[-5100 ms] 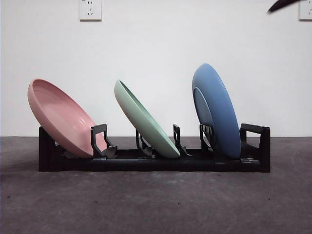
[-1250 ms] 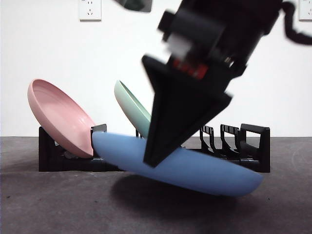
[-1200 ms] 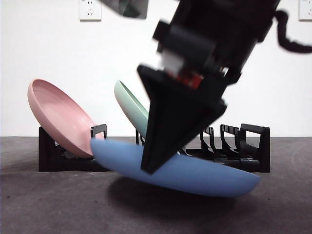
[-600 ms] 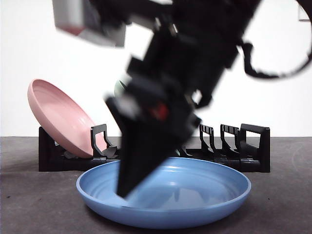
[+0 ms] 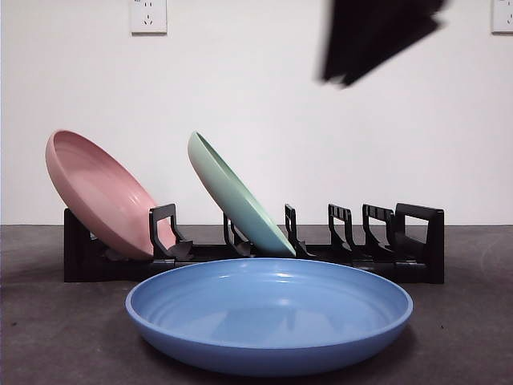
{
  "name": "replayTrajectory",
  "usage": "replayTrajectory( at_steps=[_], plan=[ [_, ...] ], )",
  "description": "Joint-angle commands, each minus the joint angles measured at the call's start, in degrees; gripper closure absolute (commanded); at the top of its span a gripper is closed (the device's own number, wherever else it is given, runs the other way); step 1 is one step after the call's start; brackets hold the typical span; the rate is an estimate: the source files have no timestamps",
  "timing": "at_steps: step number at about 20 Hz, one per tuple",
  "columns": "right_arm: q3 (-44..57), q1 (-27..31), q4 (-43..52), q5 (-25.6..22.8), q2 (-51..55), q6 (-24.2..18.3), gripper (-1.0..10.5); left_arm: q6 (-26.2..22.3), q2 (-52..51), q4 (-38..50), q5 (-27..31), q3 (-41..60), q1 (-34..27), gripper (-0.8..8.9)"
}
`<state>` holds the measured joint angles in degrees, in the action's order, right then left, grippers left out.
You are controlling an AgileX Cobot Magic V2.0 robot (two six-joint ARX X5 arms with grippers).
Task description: Place the plate
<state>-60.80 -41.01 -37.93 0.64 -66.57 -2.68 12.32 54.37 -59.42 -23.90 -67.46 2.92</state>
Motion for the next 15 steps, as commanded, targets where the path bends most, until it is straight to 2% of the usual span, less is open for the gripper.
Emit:
replayTrajectory(
  at_steps=[1,4,6,10,15],
  plan=[
    [2.01,7.54,-1.62,2.51,4.55,0.76,7.9,0.85,2.16,2.93,-0.13,-1.38,0.31,4.55],
    [5.81,17.44,-5.75,5.84,12.68,0.81,7.9,2.51,5.81,8.44,0.26,-1.38,1.14,4.55],
    [6.43,20.92,-8.57,6.01,16.37,0.79,7.9,3.39,8.83,12.46,4.42,-1.57,2.05,4.54],
    [6.43,22.08,-11.1,5.97,20.87,0.79,7.9,2.89,17.99,13.44,15.32,-6.97,5.25,4.55],
    [6.43,22.08,-13.62,5.35,22.51,0.76,7.9,0.13,30.32,7.45,26.47,-17.9,9.4,4.51]
  ],
)
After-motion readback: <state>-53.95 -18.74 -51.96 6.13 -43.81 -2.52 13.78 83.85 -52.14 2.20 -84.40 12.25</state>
